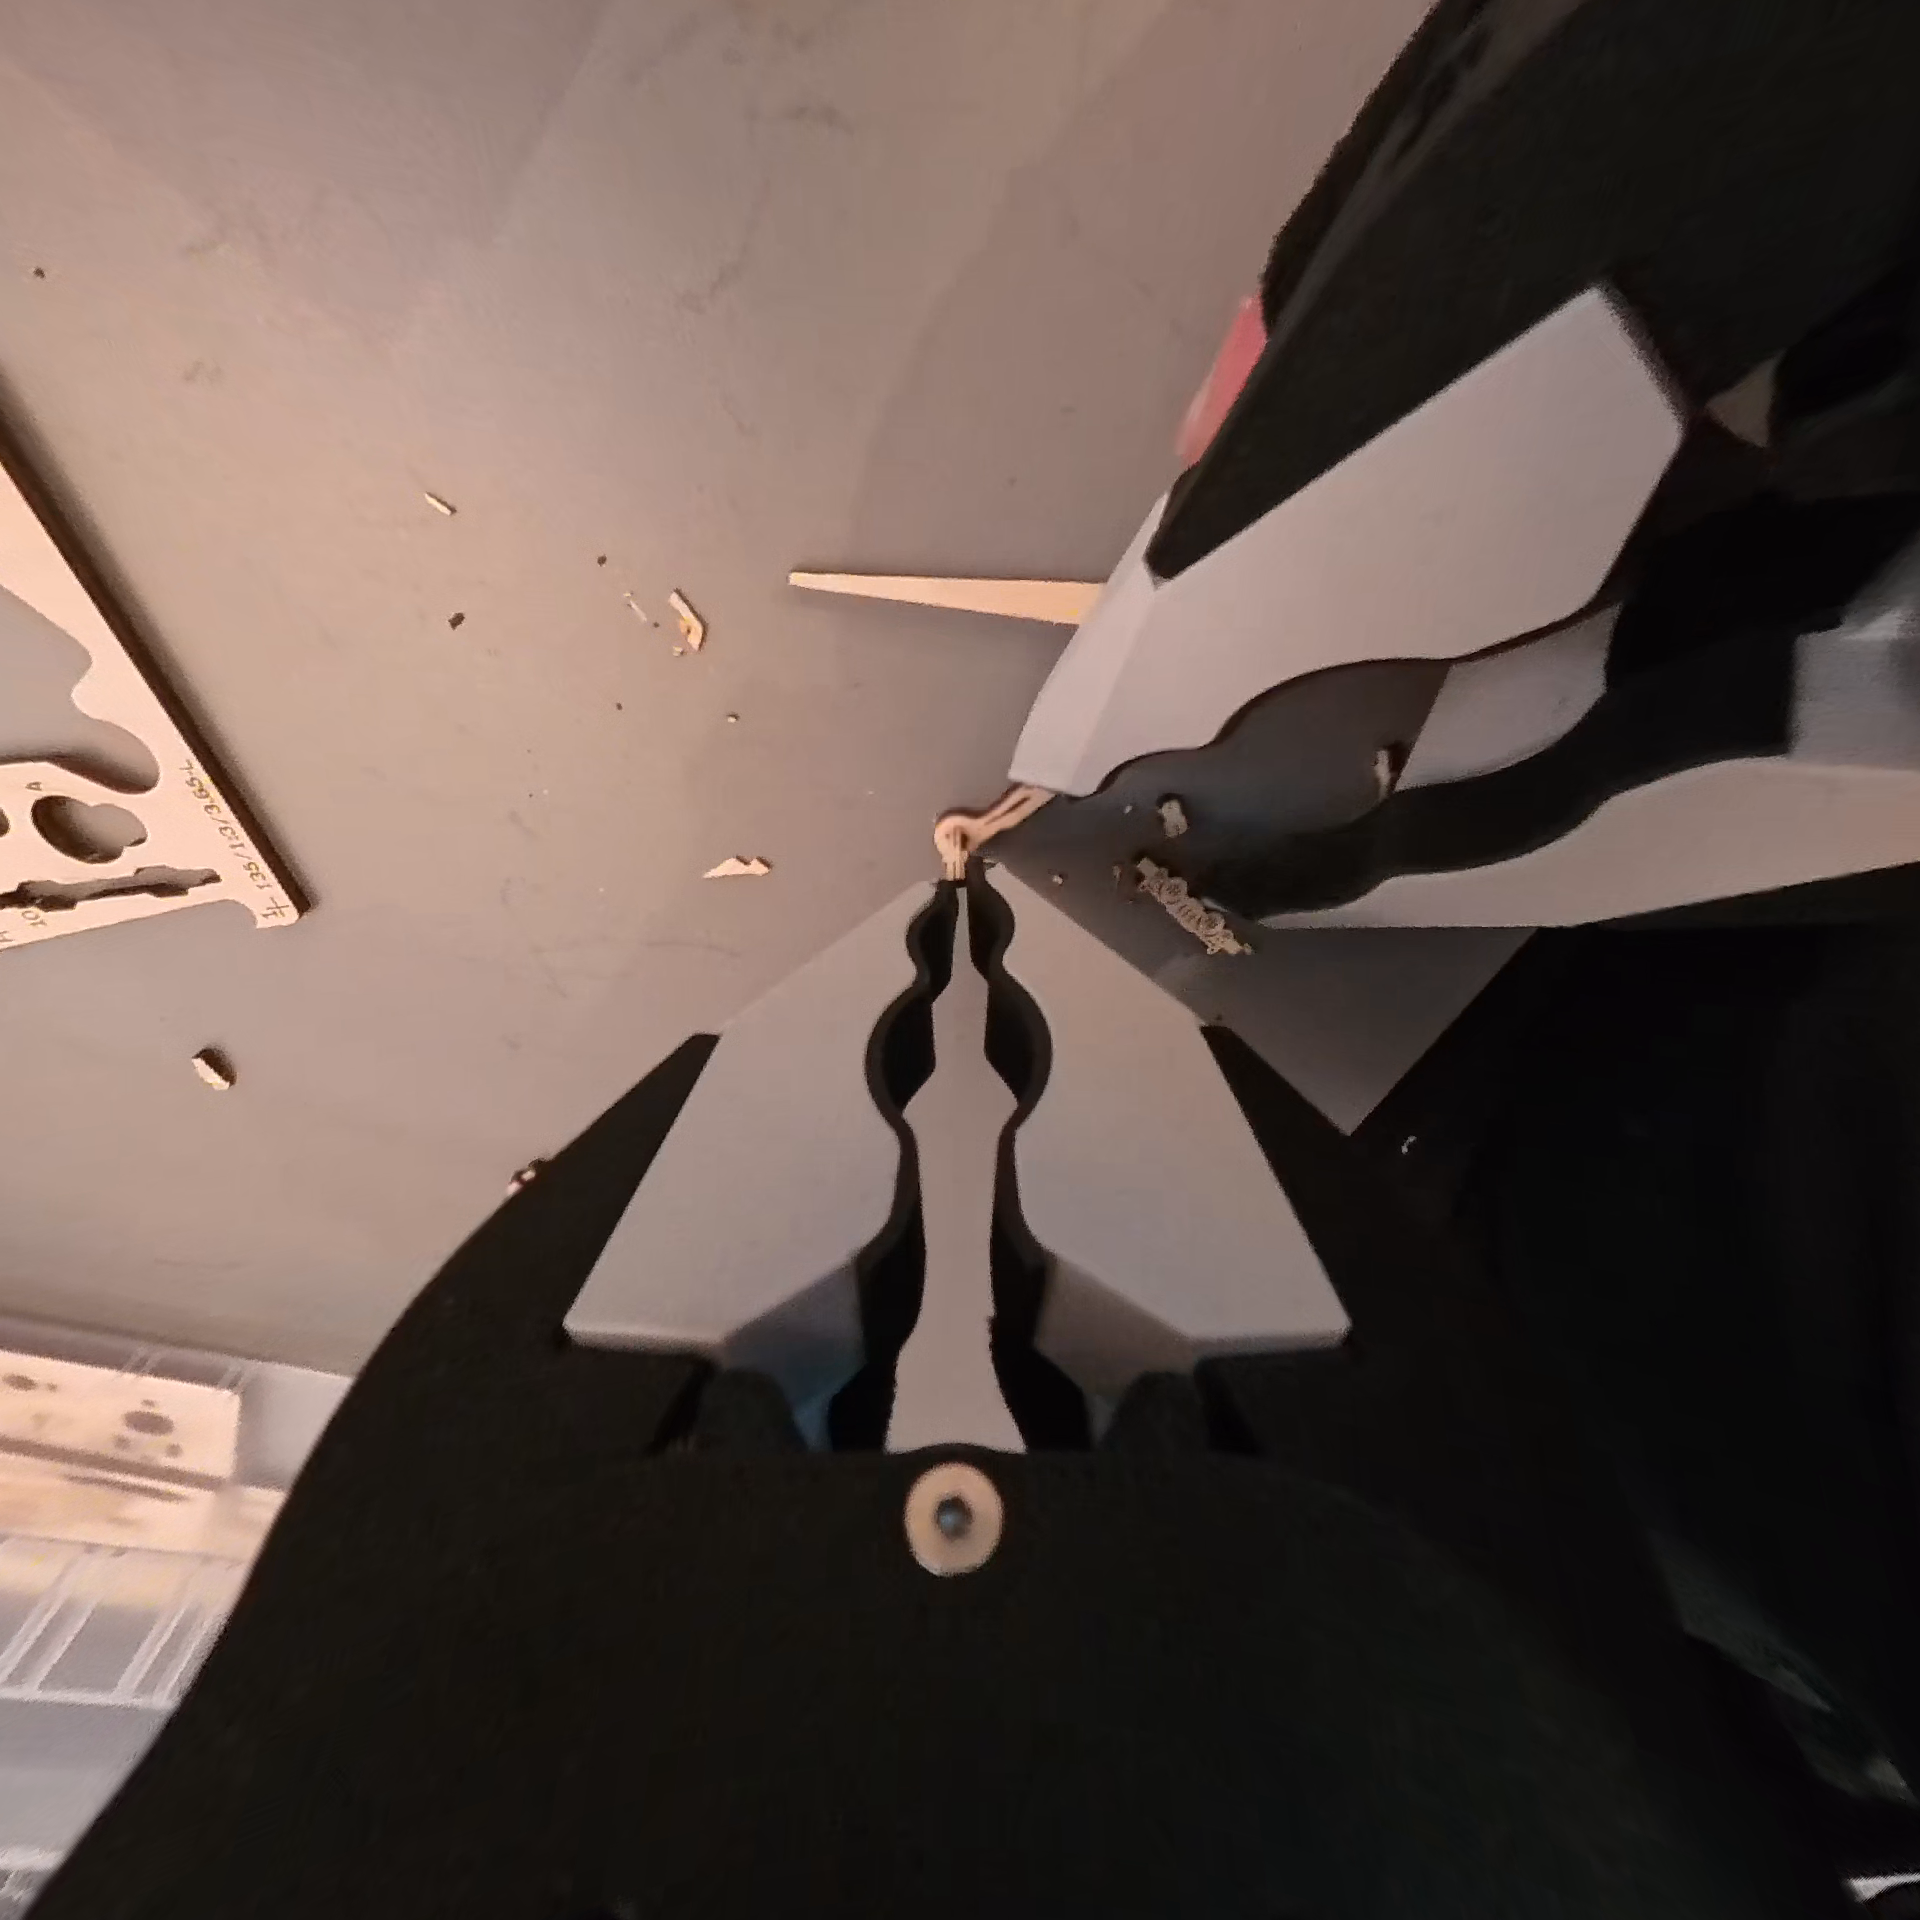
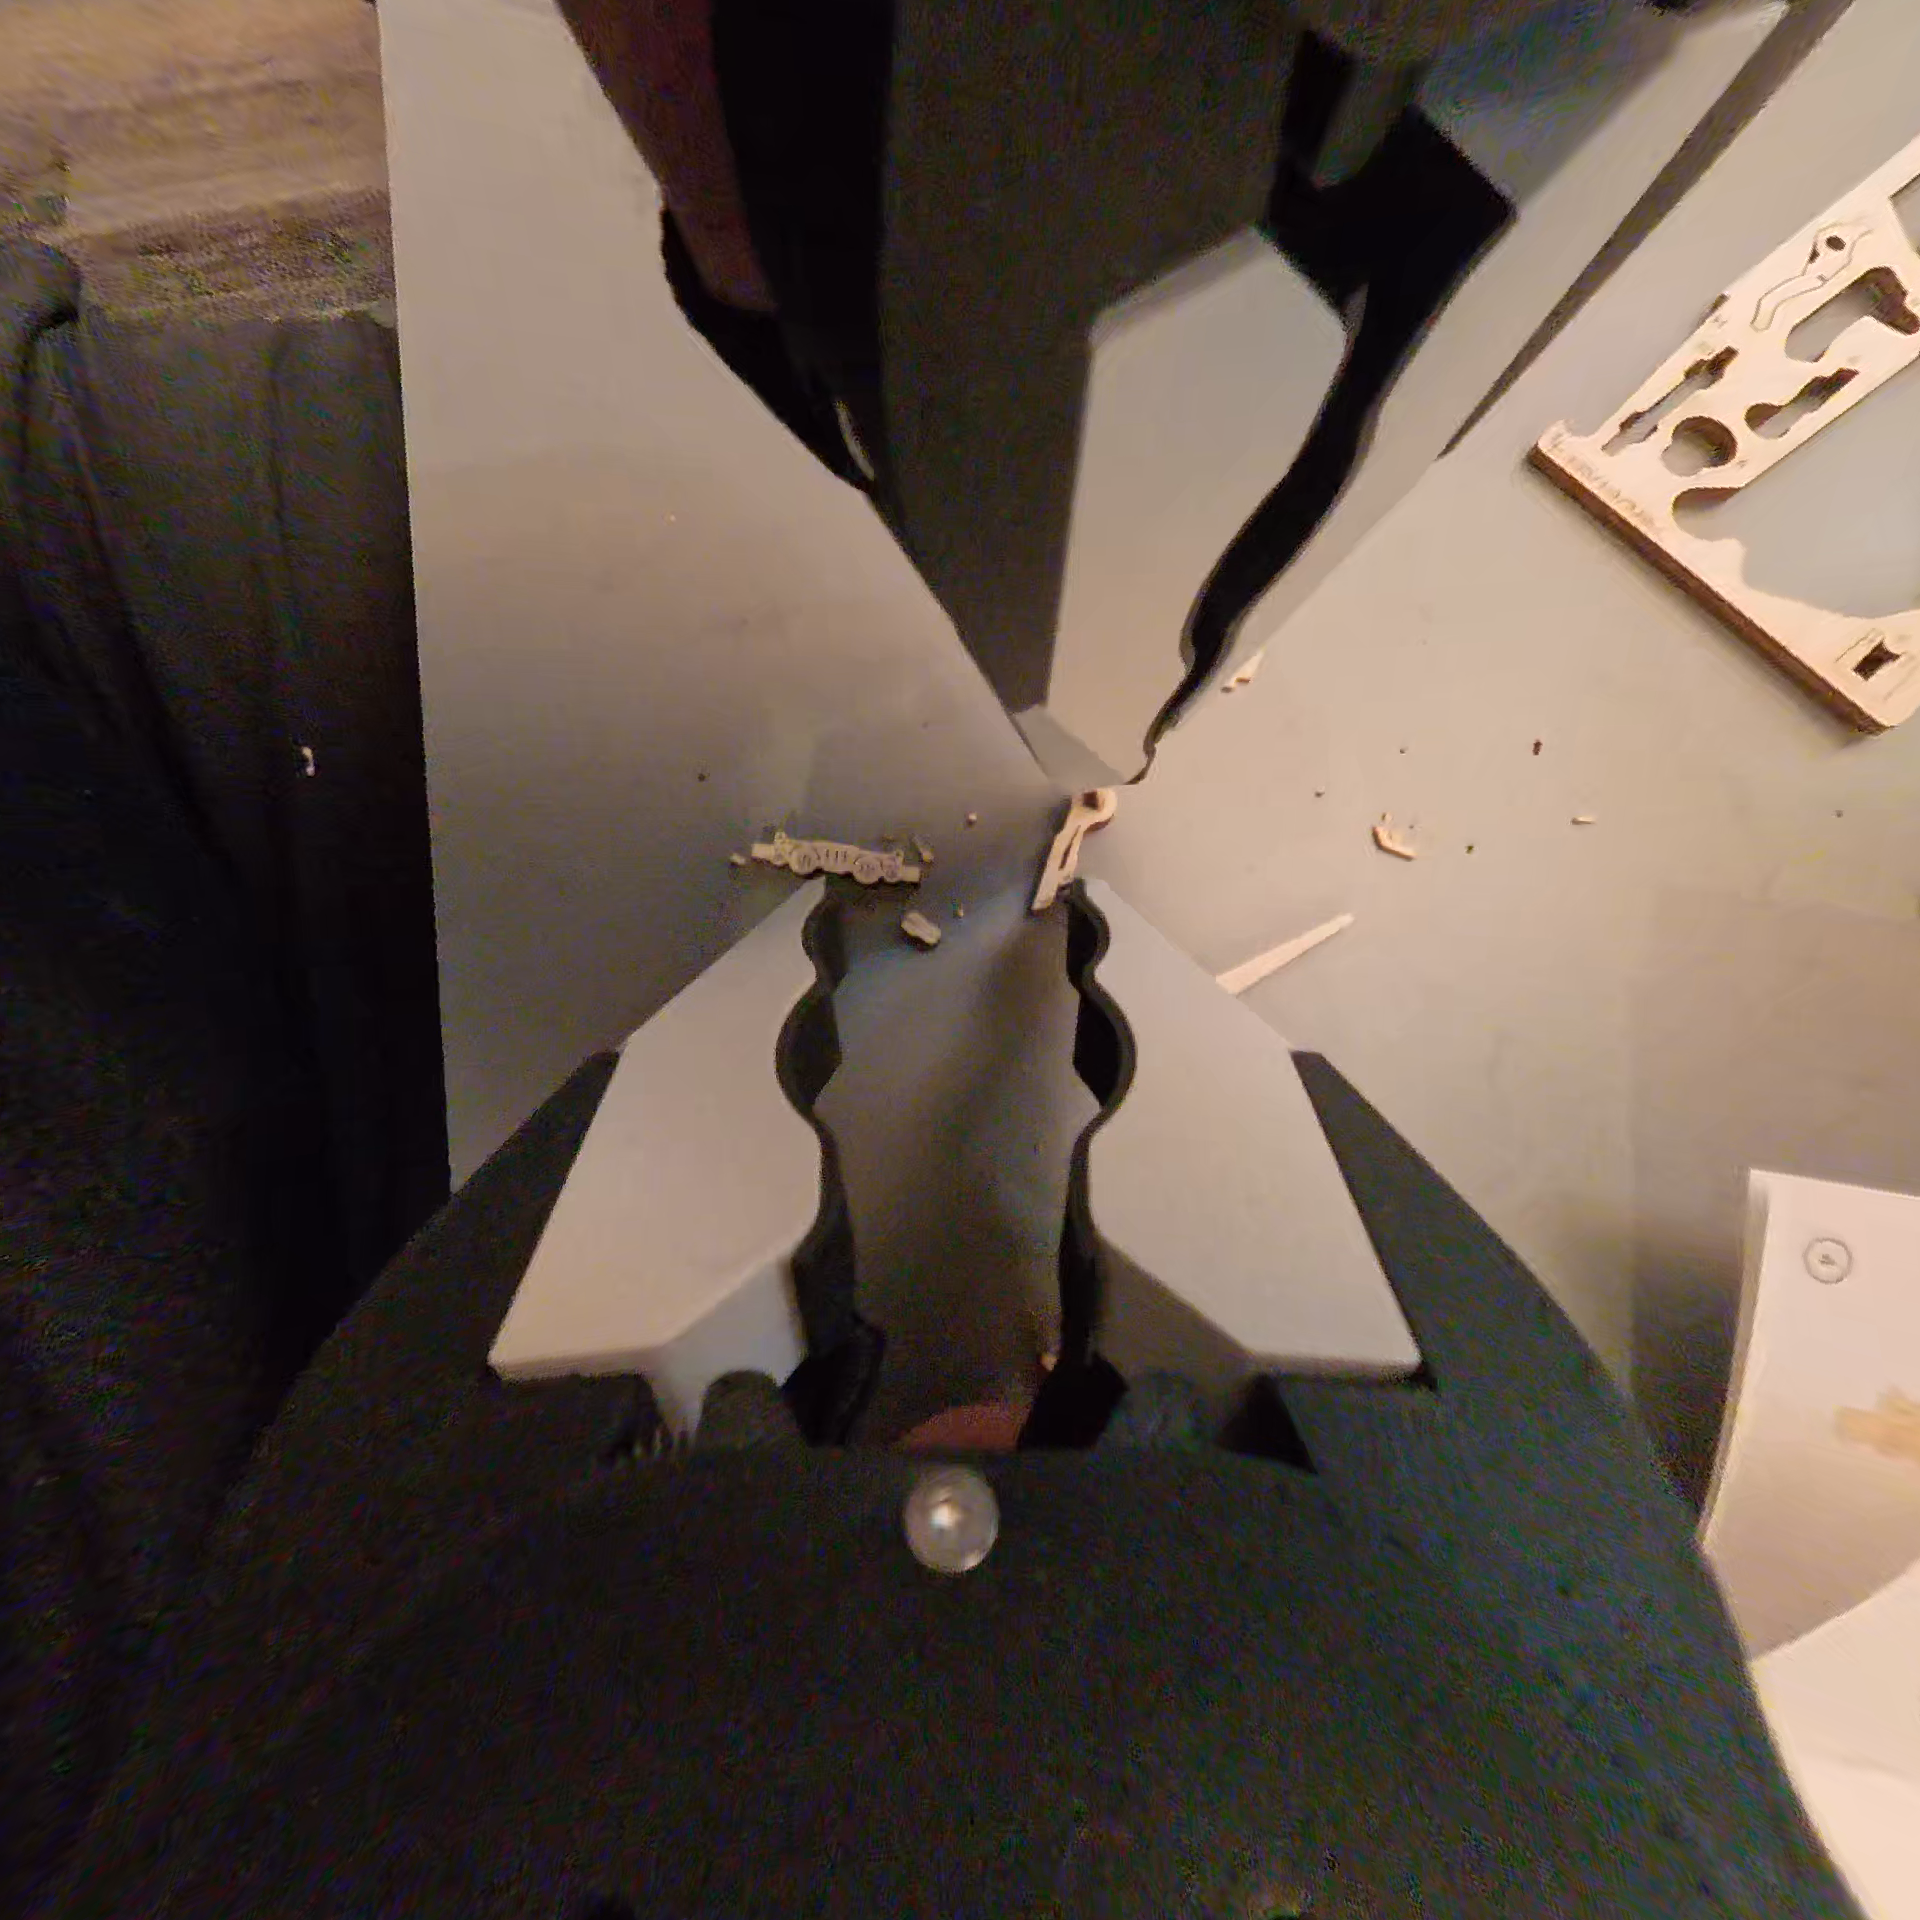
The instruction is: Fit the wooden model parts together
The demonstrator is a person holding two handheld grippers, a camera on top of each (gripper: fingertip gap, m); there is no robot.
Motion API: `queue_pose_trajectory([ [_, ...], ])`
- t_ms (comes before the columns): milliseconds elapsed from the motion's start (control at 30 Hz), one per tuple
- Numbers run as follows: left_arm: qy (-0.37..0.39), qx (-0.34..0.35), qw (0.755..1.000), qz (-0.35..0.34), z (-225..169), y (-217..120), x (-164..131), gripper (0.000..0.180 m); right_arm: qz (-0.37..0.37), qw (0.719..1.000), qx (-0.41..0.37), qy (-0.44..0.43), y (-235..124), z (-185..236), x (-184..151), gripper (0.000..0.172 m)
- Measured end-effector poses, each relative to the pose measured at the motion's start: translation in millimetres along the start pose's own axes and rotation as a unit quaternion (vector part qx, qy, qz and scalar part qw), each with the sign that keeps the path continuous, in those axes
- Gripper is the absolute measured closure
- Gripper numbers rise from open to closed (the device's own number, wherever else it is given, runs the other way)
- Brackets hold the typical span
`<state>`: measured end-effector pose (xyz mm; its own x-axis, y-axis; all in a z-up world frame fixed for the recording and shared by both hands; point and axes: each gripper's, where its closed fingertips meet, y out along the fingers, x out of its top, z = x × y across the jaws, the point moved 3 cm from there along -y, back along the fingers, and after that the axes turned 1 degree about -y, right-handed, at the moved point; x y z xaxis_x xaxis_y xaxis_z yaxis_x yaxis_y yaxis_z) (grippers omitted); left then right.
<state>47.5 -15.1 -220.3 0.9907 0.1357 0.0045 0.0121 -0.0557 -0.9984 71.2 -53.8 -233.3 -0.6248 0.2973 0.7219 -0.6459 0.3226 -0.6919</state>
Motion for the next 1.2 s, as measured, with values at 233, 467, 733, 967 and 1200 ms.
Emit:
queue_pose_trajectory([
  [233,-0.003,0.001,1.000,0.013,0.4,1.0,0.4,0.180,-0.008,1.000,0.011,0.000,1.2,1.3,1.2,0.128],
  [467,-0.006,-0.007,0.999,0.046,0.5,0.7,2.4,0.180,-0.009,1.000,0.008,-0.003,1.8,1.0,1.3,0.129],
  [733,-0.039,-0.034,0.995,0.086,1.5,0.2,4.7,0.180,-0.010,1.000,0.003,-0.008,2.4,1.1,1.6,0.131],
  [967,-0.046,-0.050,0.989,0.130,-0.4,-0.1,9.7,0.180,-0.011,1.000,0.007,-0.013,2.7,2.8,1.9,0.132],
  [1200,-0.036,-0.045,0.987,0.151,2.0,-0.1,11.3,0.180,-0.016,1.000,0.006,-0.007,1.4,1.1,2.6,0.127],
])
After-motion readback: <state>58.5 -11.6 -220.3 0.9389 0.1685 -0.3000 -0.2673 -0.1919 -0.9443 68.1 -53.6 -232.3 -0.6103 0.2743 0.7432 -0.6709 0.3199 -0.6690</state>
